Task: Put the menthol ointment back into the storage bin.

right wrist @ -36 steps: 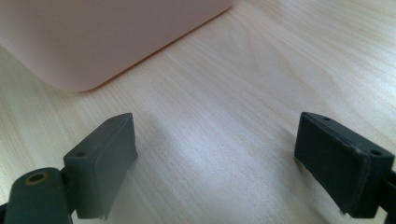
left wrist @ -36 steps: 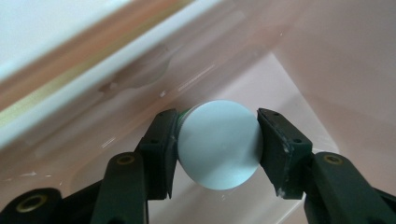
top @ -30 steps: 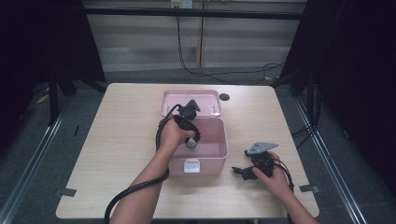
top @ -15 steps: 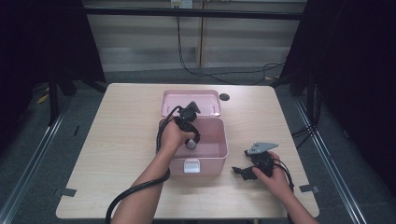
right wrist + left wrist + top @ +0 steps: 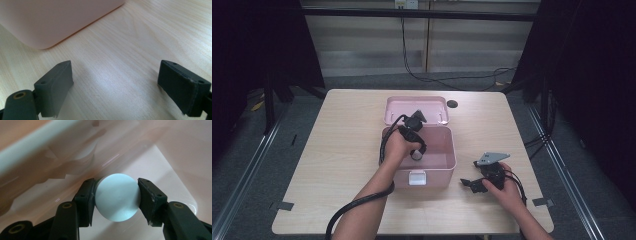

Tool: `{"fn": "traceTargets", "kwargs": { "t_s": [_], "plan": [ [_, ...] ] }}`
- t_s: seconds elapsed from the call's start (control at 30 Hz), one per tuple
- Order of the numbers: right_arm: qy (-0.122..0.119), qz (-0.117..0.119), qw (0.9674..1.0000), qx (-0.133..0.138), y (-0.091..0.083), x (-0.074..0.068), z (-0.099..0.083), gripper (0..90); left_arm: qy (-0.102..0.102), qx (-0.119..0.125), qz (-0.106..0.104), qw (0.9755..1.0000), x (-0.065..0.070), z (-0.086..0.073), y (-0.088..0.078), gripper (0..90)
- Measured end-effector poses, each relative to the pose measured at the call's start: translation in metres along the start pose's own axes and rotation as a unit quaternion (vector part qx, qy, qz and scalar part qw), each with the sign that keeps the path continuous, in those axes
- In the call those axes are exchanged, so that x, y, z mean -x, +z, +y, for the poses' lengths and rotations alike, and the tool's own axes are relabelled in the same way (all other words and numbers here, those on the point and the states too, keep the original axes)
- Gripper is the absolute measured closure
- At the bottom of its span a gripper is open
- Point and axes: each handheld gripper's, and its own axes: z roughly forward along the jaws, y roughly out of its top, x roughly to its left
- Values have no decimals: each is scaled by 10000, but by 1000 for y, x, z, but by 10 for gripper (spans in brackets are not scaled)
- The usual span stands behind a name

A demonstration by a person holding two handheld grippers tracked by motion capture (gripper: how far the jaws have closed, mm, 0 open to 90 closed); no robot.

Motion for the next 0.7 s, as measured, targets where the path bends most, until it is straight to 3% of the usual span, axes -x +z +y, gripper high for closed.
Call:
{"fn": "traceTargets", "kwargs": {
  "t_s": [0.7],
  "plan": [
    [17, -3, 10000, -12, 0, 0, 0, 117, 48, 84, 15, 10000, -3, -3, 0, 471]
  ]
}}
